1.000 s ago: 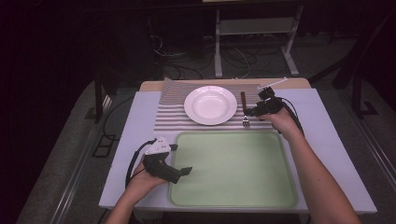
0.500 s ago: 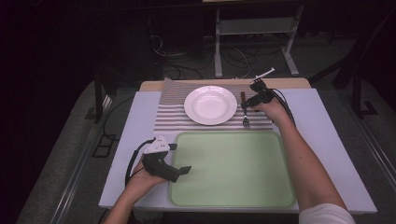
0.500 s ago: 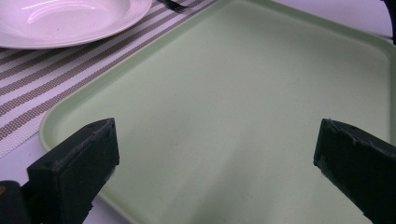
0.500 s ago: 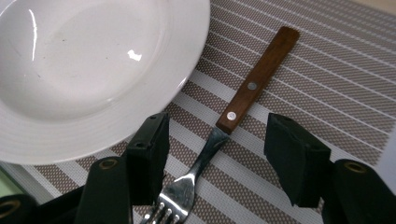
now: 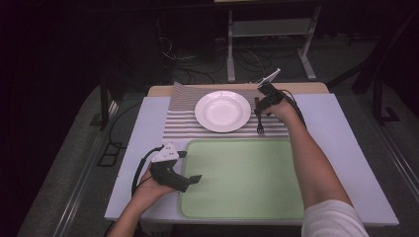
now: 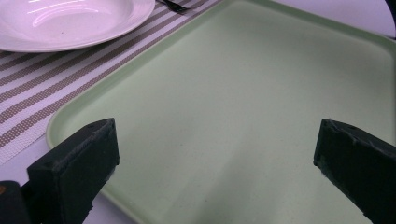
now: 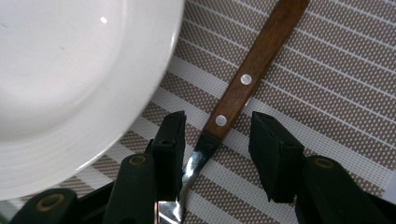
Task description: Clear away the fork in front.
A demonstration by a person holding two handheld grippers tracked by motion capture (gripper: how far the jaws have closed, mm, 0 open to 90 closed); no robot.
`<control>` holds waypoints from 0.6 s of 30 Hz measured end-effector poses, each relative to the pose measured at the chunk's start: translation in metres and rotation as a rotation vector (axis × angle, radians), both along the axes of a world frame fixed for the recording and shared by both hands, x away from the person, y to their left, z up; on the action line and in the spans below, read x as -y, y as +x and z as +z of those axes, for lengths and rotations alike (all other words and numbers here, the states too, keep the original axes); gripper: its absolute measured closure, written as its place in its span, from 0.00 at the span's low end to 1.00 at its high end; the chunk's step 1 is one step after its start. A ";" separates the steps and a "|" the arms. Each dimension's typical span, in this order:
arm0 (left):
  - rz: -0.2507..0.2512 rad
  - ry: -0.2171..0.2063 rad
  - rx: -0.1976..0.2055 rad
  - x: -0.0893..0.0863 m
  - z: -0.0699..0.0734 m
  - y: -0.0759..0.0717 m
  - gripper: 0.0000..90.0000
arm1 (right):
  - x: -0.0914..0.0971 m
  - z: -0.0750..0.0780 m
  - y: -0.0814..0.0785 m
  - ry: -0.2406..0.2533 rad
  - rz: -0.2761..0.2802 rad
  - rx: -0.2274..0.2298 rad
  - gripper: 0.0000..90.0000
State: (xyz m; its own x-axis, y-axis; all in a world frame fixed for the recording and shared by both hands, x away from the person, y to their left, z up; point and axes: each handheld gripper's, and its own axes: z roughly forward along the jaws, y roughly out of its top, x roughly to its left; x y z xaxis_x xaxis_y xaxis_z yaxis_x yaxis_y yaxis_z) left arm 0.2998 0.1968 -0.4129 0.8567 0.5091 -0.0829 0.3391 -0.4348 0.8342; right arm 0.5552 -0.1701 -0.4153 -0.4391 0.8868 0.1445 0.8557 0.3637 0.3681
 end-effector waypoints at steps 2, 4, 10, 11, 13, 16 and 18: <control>0.000 0.003 0.002 0.000 0.000 0.000 0.00 | -0.003 -0.002 0.002 -0.015 0.009 -0.008 0.63; 0.001 0.005 0.002 0.000 0.000 0.000 0.00 | -0.004 -0.004 0.004 -0.022 0.001 -0.013 0.63; -0.001 0.008 0.001 0.000 0.000 0.000 0.00 | -0.008 -0.009 0.008 -0.055 0.003 -0.036 0.67; -0.002 0.009 0.001 0.000 0.000 0.000 0.00 | -0.008 -0.009 0.008 -0.058 0.005 -0.033 0.68; -0.002 0.011 0.001 0.000 -0.001 0.000 0.00 | -0.009 -0.009 0.007 -0.062 0.003 -0.034 0.69; -0.004 0.013 0.002 0.001 -0.001 0.000 0.00 | -0.008 -0.009 0.008 -0.064 0.000 -0.037 0.71; -0.005 0.013 0.001 0.001 -0.001 0.000 0.00 | -0.008 -0.009 0.008 -0.063 -0.008 -0.040 0.74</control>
